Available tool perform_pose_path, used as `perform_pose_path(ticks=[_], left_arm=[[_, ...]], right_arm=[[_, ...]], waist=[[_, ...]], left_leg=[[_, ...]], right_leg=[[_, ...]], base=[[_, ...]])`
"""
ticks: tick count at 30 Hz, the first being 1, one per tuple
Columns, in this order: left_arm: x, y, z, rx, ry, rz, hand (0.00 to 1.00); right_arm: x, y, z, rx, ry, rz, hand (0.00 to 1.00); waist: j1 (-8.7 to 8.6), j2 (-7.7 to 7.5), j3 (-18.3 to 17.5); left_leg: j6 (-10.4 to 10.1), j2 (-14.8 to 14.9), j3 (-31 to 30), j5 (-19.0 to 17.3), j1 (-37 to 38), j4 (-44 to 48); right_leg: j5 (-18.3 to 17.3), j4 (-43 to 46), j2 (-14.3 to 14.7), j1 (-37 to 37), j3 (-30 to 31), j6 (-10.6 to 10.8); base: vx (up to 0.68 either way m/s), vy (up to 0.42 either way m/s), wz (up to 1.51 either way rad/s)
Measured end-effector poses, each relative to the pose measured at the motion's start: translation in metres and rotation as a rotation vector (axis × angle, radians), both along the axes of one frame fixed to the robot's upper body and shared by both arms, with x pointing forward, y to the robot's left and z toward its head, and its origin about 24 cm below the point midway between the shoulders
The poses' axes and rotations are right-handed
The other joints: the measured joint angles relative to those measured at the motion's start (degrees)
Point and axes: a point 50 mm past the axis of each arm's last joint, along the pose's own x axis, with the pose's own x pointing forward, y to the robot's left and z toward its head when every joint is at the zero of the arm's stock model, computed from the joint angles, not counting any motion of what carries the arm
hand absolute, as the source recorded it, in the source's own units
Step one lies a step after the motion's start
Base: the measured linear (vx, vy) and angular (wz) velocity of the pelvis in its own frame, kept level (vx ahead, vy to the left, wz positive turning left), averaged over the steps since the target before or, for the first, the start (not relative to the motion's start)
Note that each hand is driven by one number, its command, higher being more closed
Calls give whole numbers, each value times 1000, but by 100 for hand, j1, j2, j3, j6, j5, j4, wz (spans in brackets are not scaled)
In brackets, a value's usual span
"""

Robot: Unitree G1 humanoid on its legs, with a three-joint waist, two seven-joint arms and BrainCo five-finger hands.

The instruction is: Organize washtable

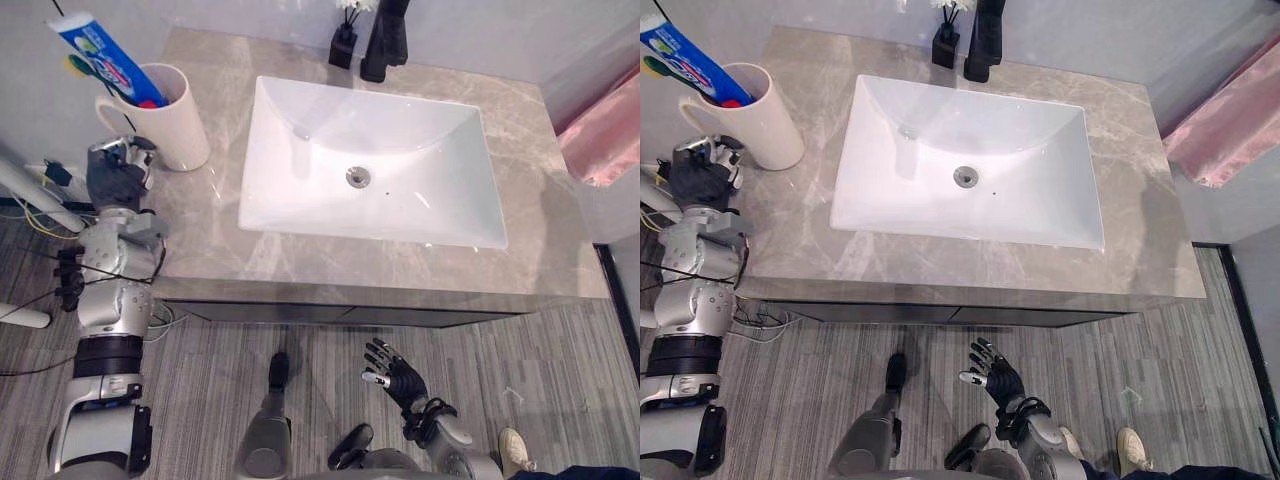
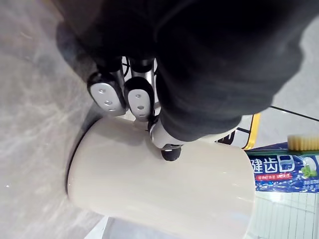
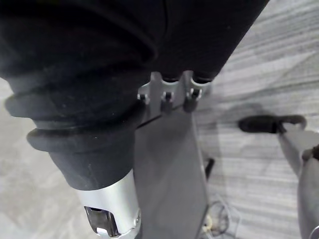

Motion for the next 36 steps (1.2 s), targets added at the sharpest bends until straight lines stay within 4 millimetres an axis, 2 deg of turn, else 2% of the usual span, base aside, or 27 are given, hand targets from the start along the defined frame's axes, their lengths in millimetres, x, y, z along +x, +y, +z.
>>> perform_pose_path(ticks=[11,26,30,32,36], left_arm=[[12,6,23,-12,-30,42,100],[23,6,42,-2,-39,37,100],[29,3,60,24,-53,30,100],[29,3,67,24,-69,40,100],[33,1,76,22,-84,39,100]], right_arm=[[1,2,1,5,-9,4,0],[-1,7,3,15,-16,11,0],[0,8,7,15,-32,1,0],[0,8,7,15,-37,-1,0],[0,8,7,17,-36,0,0]], waist=[[-6,-129,73],[-36,-160,94],[-66,-273,162],[-127,-302,184],[-138,-313,188]], left_leg=[[2,19,92,-1,-23,0],[0,87,202,2,-124,2],[-6,109,201,6,-139,2],[-7,102,198,5,-171,2],[19,98,238,23,-231,5]], right_leg=[[37,-17,-1,-81,135,-5],[72,-37,45,-248,252,-12],[75,-75,78,-252,258,-17],[79,-86,78,-276,255,-16],[131,-144,81,-338,291,-20]], base=[[0,15,-4],[3,9,-4],[0,0,0],[28,31,0],[39,32,-6]])
